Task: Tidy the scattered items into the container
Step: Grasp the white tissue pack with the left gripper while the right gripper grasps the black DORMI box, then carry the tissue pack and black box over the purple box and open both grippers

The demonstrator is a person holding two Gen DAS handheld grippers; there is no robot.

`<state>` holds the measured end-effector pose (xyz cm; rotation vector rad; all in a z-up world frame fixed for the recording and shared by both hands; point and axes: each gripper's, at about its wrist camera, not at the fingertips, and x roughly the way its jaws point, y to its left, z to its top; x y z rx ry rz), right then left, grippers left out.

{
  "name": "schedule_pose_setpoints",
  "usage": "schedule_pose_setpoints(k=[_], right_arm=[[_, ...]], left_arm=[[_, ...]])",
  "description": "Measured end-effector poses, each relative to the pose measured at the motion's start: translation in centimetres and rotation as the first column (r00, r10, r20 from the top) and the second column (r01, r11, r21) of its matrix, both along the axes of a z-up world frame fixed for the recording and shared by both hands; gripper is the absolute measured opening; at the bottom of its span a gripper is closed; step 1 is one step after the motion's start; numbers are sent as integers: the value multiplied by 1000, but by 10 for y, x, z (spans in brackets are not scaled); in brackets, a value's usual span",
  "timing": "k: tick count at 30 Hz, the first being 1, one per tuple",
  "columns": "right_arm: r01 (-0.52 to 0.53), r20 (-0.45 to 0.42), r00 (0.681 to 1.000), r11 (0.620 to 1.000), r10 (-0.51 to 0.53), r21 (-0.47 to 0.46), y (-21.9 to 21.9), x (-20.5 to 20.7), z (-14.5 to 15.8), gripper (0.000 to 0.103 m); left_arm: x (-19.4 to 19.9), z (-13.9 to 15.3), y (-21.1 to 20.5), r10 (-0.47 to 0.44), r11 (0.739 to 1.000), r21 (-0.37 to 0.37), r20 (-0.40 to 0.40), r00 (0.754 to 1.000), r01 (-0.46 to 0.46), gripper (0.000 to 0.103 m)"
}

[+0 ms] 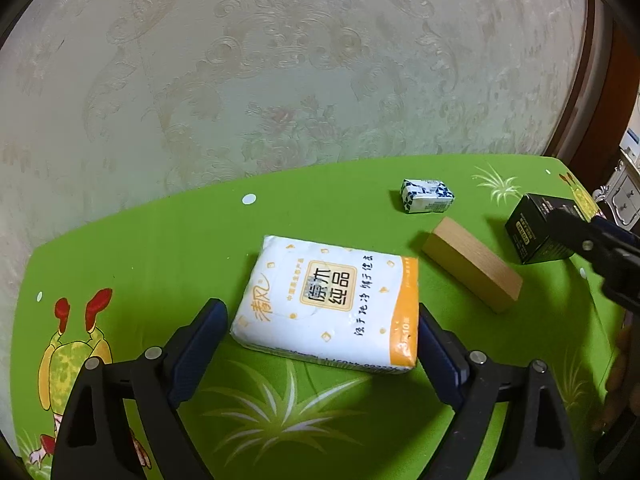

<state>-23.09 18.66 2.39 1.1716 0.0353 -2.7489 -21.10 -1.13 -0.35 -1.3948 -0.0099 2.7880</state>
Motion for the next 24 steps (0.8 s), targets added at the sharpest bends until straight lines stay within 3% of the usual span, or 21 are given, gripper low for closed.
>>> schedule_pose_setpoints(k=[6,9,21,24], right_arm=[[-2,8,1000,1000,2,14,-6,-9,-10,102],[-1,5,1000,1000,1,19,-5,-11,-11,87],[-49,-18,999,997,50,59,-6,22,-7,86],[-56,-17,998,998,56,41,3,38,-1,86]], left_arm=[[4,-1,1,0,1000,-1,0,1000,0,90],[7,0,2,-3,1000,-2,-12,1000,3,78],[16,0,4,14,1000,-11,-14,1000,-14,76],[25,6,10,32,998,-51,-36,999,-34,76]])
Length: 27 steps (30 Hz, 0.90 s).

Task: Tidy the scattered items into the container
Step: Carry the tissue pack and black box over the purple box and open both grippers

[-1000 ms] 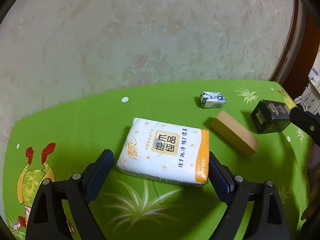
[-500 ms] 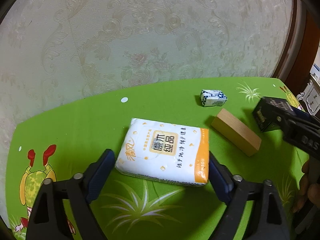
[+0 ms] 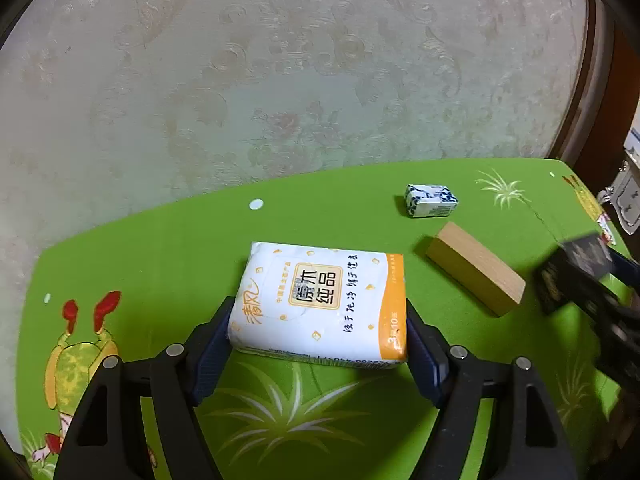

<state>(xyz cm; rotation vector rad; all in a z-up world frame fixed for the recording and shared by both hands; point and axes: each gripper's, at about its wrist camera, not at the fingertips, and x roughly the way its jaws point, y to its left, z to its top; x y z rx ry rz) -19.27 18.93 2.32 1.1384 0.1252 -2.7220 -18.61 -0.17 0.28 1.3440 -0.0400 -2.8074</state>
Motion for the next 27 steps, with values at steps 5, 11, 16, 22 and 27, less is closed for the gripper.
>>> schedule_pose_setpoints(k=[5,11,16,22,27], right_arm=[[-28,-50,998,999,26,-38,15,35,32,86],[-74,-119,991,994,65,-76,34,83,77,86],[-76,-185,981,991,55,-109,68,120,113,86],[-54,-235,972,991,24,-124,112,147,143,86],[-10,-280,960,994,-21,-109,148,157,160,86]], left_arm=[[39,12,13,60,997,56,-62,996,-56,76],[95,40,48,75,984,171,-152,986,-48,76],[117,84,90,-1,987,155,-264,964,43,76],[131,119,149,-124,976,125,-359,925,179,76],[137,136,192,-210,957,108,-388,898,270,76]])
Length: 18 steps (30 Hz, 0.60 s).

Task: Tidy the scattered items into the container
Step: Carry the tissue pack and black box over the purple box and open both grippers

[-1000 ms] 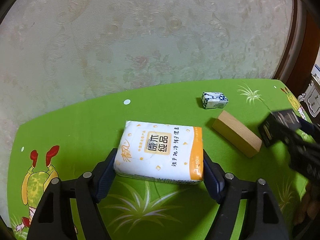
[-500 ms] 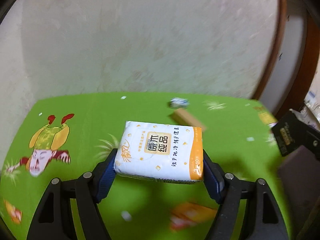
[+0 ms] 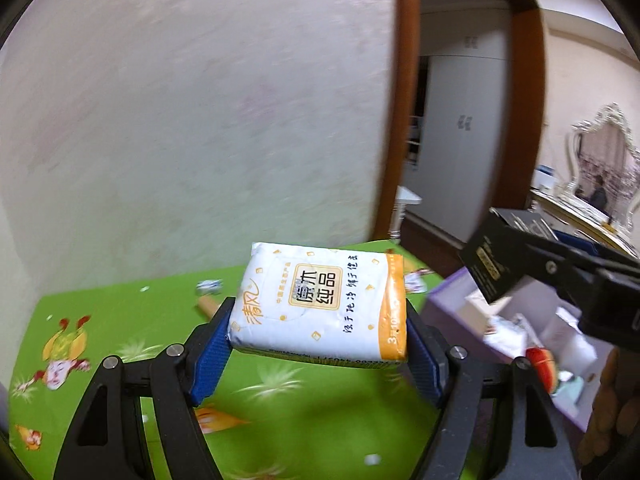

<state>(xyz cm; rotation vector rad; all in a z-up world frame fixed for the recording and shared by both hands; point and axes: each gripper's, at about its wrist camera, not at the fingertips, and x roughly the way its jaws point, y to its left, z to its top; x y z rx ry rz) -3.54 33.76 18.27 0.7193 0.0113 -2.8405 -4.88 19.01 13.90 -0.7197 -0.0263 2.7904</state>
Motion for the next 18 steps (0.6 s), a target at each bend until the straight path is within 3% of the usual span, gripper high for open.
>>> schedule_pose_setpoints(k=[11,18], right_arm=[[130,-10,991,992,-130,8,65,-11,10,86],[202,-6,979,979,-202,11,95,-14,10,86]], left_arm=[[9,13,66,-143,989,-44,-39,989,141,76],[16,18,97,-239,970,-64,-62,969,235,76]])
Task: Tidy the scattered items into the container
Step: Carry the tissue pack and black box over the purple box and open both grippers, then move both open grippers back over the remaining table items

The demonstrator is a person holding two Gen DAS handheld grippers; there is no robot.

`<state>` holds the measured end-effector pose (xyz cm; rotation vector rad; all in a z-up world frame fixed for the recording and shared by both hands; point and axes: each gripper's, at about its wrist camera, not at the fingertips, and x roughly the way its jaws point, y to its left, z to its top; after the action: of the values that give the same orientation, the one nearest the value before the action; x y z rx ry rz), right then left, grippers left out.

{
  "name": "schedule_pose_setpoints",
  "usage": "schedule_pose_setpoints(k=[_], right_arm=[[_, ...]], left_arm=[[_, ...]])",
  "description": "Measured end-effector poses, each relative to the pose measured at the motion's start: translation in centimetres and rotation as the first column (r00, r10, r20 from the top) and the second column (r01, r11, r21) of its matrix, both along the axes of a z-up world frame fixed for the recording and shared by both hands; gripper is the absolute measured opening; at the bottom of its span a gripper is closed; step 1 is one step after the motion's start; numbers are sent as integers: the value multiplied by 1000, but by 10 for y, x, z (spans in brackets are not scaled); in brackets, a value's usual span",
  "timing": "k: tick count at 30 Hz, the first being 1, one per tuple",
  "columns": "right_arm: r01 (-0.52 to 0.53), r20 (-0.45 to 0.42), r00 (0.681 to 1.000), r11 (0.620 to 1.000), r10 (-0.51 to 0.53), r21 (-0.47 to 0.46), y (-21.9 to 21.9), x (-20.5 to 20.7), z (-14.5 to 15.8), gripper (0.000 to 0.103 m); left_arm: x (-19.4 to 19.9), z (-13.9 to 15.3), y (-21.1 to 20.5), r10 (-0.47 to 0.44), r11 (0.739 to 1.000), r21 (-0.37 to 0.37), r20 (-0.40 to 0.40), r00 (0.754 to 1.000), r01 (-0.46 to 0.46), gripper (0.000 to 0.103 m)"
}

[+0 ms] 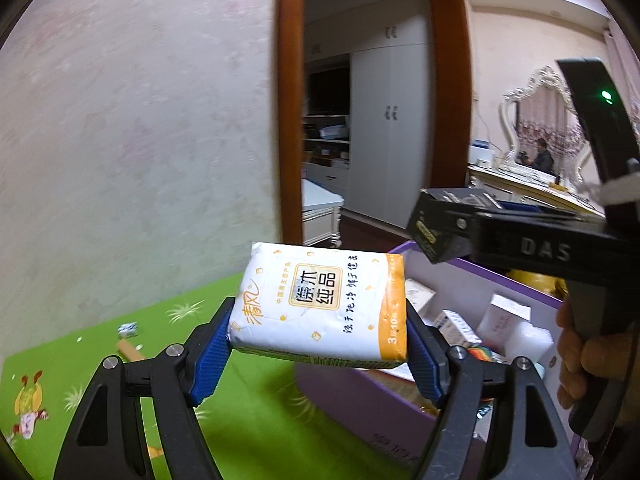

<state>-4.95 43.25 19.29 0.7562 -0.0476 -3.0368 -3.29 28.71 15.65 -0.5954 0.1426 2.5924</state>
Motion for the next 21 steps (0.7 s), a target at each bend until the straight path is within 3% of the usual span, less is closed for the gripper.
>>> schedule_pose_setpoints(k=[7,10,11,12,21], right_arm=[[80,-8,997,997,-80,-21,29,0,2,87],[113,-11,994,993,-113,-38,38,0,5,94],[123,-17,992,991,-124,-50,42,1,6,101],[129,-24,991,990,-131,-55,45,3,7,102],[84,-23,996,994,-86,-66,34,3,4,103]], left_arm=[[12,1,28,-137,990,13,-20,990,137,77],[14,-1,38,-221,974,47,-7,975,221,85],[13,-2,40,-220,974,50,-4,975,220,86],[12,-2,40,-211,976,49,-2,978,211,86],[-1,-6,6,-112,990,88,24,993,109,87]])
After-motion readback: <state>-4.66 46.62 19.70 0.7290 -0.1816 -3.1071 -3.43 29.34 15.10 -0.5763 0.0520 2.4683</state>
